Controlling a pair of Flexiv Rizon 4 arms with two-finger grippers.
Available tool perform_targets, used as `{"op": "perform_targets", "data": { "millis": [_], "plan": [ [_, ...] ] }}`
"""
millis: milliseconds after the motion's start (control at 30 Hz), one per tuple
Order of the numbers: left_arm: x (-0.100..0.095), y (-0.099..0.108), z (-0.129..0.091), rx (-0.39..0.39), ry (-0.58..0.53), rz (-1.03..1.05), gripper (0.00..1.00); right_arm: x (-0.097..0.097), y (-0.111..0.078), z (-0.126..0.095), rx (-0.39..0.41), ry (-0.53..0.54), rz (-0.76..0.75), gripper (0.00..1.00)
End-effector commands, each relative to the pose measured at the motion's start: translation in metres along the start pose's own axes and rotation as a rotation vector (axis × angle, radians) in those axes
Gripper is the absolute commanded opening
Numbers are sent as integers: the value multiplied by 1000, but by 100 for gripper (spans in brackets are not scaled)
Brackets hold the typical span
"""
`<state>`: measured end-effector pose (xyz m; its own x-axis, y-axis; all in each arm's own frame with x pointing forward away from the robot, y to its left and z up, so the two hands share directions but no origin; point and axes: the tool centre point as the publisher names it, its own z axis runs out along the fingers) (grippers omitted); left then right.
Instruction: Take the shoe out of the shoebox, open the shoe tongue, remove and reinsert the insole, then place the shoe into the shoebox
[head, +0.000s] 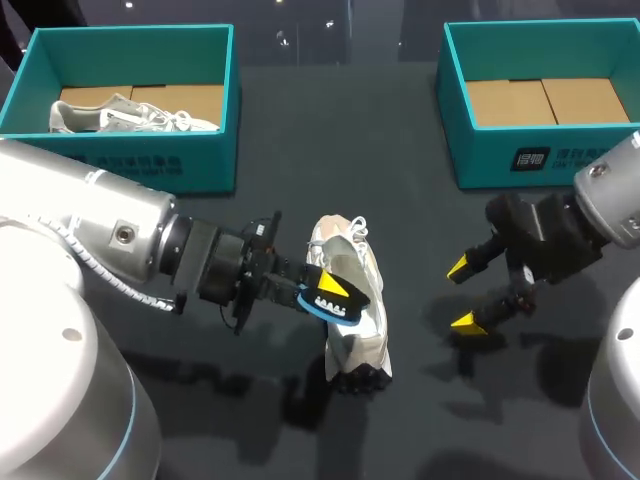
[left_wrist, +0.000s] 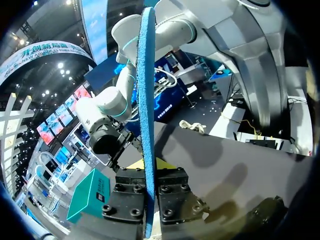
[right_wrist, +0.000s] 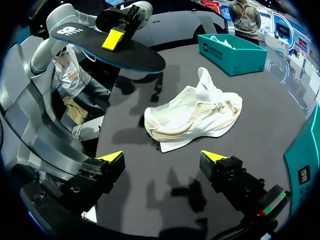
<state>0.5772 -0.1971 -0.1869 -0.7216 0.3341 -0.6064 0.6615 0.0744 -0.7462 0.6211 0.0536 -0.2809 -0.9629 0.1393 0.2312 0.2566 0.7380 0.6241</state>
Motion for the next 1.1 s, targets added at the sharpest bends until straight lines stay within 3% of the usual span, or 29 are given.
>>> {"op": "perform_targets", "data": {
  "millis": [33,233,333,467,633,1100],
  "plan": [
    [0,1,3,-1,-1,1,0,1,3,0,15,-4,2,100],
    [0,1,3,-1,-1,1,0,1,3,0,15,-4,2,100],
    [6,6,11,-16,-4,55,0,-7,8,20,114,-10,-31,100],
    [8,13,13,-32,-28,85,0,-16,9,39,153,-12,-36,100],
    [10,19,15,-26,-47,87,0,-18,8,45,156,-69,-70,100],
    [25,41,26,-71,-36,100,0,-24,10,70,201,-45,-149,100]
  ]
}}
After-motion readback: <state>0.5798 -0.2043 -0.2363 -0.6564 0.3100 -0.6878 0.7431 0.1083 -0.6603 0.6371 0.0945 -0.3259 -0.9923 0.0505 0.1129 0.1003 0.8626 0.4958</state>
